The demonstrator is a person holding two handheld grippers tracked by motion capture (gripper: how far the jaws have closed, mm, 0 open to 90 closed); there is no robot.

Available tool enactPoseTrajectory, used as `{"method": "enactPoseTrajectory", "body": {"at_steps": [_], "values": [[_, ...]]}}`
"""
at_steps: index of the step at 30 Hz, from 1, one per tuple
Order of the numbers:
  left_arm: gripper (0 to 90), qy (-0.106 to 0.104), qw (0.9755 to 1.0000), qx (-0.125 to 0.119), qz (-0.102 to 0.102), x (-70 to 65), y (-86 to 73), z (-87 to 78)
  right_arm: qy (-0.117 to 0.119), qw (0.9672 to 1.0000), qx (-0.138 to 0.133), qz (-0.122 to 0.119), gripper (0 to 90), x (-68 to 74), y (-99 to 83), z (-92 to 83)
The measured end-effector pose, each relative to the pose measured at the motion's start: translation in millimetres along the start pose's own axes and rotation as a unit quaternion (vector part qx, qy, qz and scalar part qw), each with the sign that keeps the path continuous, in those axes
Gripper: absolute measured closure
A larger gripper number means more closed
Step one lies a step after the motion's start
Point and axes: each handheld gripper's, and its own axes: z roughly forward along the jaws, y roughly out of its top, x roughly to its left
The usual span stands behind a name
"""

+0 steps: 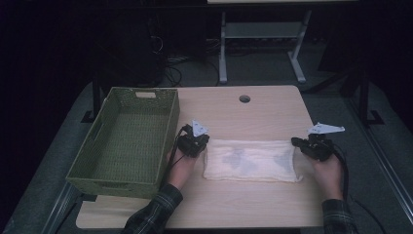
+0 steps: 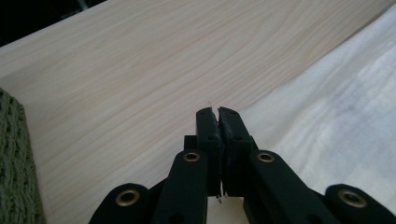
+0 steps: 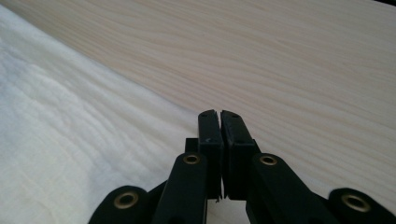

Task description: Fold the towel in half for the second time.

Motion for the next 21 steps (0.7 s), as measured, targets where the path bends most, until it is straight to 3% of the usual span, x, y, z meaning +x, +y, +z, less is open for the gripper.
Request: {"method": "enactPoseTrajectory", "body": {"at_steps": [4, 10, 15, 21], "values": [[87.9, -0.010, 0.9999, -0.005, -0.003, -3.1, -2.6, -9.8, 0.003, 1.0000, -0.002, -0.006, 87.6, 6.1, -4.2, -9.5], [88.0, -0.021, 0.9998, -0.001, 0.002, -8.8, -9.3, -21.9, 0.028, 0.9993, -0.020, 0.011, 87.6, 9.8, -14.7, -25.2], [87.9, -0.033, 0.9994, 0.012, 0.002, -15.1, -18.4, -29.0, 0.043, 0.9989, -0.011, 0.011, 87.5, 13.3, -26.1, -29.1], [87.9, -0.038, 0.9991, 0.018, -0.005, -21.7, -24.3, -38.8, 0.041, 0.9991, -0.003, -0.002, 87.6, 23.9, -32.7, -37.4]]}}
